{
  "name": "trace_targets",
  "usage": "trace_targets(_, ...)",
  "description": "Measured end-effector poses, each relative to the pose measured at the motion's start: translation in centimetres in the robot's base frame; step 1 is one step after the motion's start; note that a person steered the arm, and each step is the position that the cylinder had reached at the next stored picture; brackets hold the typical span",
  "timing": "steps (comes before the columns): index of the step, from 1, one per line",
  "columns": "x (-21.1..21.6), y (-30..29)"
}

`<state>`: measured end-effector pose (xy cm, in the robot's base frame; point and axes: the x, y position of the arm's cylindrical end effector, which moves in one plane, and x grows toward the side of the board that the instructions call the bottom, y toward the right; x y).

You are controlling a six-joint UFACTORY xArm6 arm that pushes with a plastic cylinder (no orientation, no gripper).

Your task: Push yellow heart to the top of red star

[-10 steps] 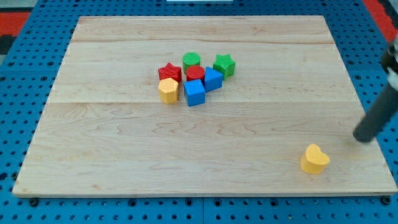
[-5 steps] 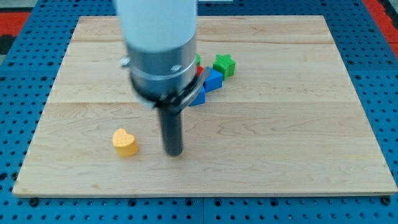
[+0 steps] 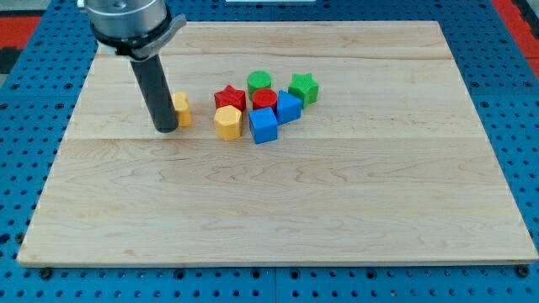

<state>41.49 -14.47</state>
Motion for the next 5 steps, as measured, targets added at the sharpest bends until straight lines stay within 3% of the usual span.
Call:
trace_targets(1, -2.5, 6.3)
trace_targets(2, -5.1, 4.6)
trace_targets(3, -4.1, -0.4)
trace_targets(5, -9.5, -1.4)
